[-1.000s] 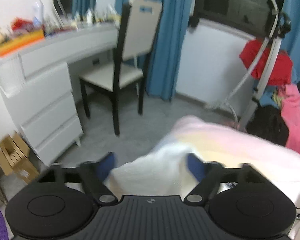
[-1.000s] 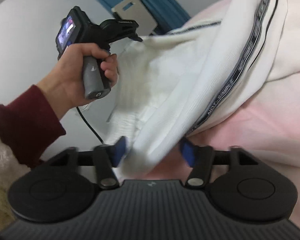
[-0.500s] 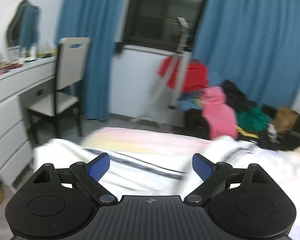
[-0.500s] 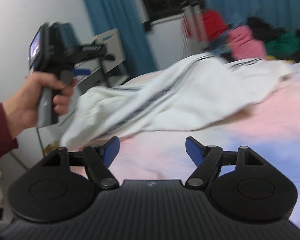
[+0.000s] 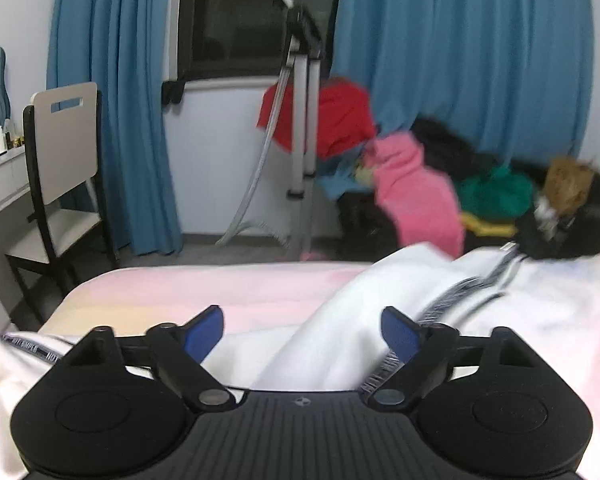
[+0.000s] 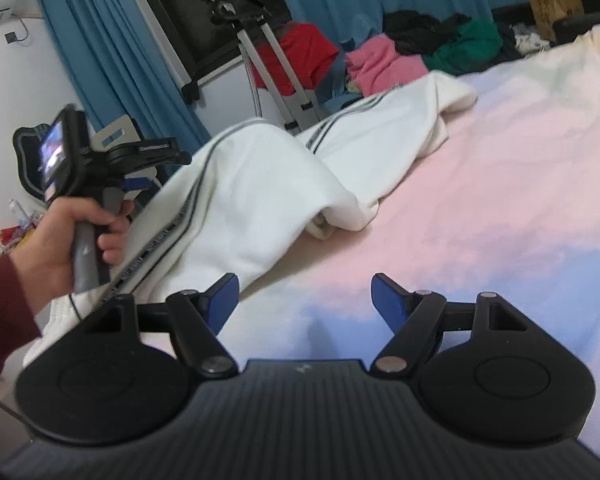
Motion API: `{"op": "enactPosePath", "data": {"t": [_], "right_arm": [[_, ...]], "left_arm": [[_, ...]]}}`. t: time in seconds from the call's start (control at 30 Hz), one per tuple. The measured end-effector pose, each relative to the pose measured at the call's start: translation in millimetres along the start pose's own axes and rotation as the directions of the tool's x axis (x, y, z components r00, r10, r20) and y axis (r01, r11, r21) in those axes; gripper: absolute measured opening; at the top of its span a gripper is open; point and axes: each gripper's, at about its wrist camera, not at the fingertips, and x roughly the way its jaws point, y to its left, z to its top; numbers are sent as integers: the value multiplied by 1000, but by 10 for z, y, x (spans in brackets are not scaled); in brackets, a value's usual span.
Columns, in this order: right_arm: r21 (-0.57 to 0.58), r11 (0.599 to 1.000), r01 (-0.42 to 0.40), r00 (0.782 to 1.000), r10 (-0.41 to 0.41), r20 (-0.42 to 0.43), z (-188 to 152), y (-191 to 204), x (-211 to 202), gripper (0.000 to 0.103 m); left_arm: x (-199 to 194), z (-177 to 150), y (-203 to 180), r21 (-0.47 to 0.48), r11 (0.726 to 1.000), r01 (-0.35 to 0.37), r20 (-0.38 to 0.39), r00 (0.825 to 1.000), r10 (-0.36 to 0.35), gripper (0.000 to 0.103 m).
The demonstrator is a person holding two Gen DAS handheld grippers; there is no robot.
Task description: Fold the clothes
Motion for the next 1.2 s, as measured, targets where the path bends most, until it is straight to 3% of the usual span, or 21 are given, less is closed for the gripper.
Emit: {"op": "enactPosePath", "data": {"t": [0.07, 0.1, 0.13, 0.17, 0.23, 0.33, 0.47, 0.6, 0.7, 0.83, 0.9, 0.97, 1.07, 1.2], "right_arm": [[19, 1000, 11, 1000, -11, -20, 11, -19, 165, 75], [35, 999, 11, 1000, -10, -25, 20, -29, 177, 75], [52, 999, 10, 999, -9, -31, 29, -39, 189, 75], [68, 998, 9, 999, -7, -36, 36, -48, 195, 75], [89, 996, 2, 1000, 1, -31, 29, -62, 164, 75], [92, 996, 6, 1000, -5, -13, 25, -65, 116, 75], [79, 996, 32, 999, -34, 29, 32, -30, -47, 75], [64, 996, 58, 995, -63, 80, 42, 37, -273, 75], [63, 996, 61, 992, -67, 104, 20, 67, -452, 75], [53, 997, 58, 993, -63, 103, -33, 98, -602, 75], [38, 998, 56, 994, -59, 93, -50, 139, -623, 75], [24, 998, 54, 994, -56, 95, -66, 164, -623, 75], [9, 999, 36, 995, -37, 96, -96, 173, -604, 75], [44, 999, -11, 997, 8, 78, -77, 153, -540, 70]], "left_arm": [[225, 28, 29, -22, 999, 31, -56, 998, -32, 73], [265, 28, 31, -38, 997, 70, -82, 994, -73, 64], [290, 25, 25, -50, 993, 106, -104, 988, -111, 48], [272, 29, 0, -33, 992, 124, -111, 986, -127, 40], [117, 3, -93, 58, 990, 126, -96, 988, -120, 4], [-290, -43, -215, 141, 979, 146, -38, 989, -142, 3], [-1080, -165, -391, 238, 953, 188, 54, 977, -207, 3], [-1957, -638, -587, 342, 910, 237, 92, 955, -283, 3], [-2423, -1208, -627, 357, 889, 286, 64, 942, -328, 3], [-2524, -2023, -601, 324, 893, 313, -34, 947, -319, 3], [-2362, -2298, -564, 259, 915, 308, -112, 951, -289, 3], [-2239, -2418, -585, 246, 923, 296, -160, 951, -263, 3], [-2208, -2366, -572, 213, 927, 309, -168, 946, -277, 4], [-2220, -2354, -469, 49, 942, 331, -162, 934, -319, 4]]}}
